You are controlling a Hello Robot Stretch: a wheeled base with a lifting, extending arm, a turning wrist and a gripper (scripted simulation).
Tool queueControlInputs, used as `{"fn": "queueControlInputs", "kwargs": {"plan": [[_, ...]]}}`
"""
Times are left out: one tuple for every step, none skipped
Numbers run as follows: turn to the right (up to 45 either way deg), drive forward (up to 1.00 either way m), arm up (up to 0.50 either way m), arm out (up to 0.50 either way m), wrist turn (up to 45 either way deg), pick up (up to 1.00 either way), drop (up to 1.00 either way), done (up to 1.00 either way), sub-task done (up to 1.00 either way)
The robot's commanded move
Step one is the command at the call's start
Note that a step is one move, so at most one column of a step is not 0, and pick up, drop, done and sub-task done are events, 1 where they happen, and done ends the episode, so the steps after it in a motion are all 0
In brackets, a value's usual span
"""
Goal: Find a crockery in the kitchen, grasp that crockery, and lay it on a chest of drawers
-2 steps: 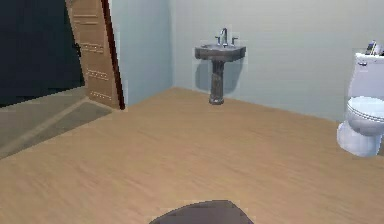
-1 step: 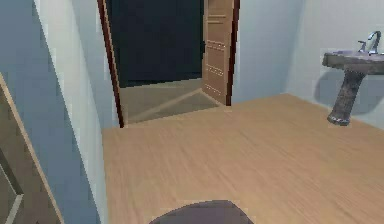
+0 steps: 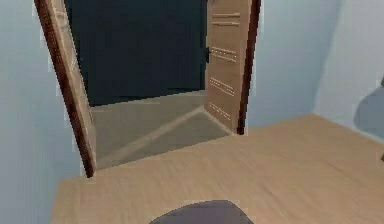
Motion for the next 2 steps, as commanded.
{"fn": "queueControlInputs", "kwargs": {"plan": [[0.0, 1.00, 0.00, 0.00, 0.0, 0.00, 0.00, 0.00, 0.00], [0.0, 1.00, 0.00, 0.00, 0.0, 0.00, 0.00, 0.00, 0.00]]}}
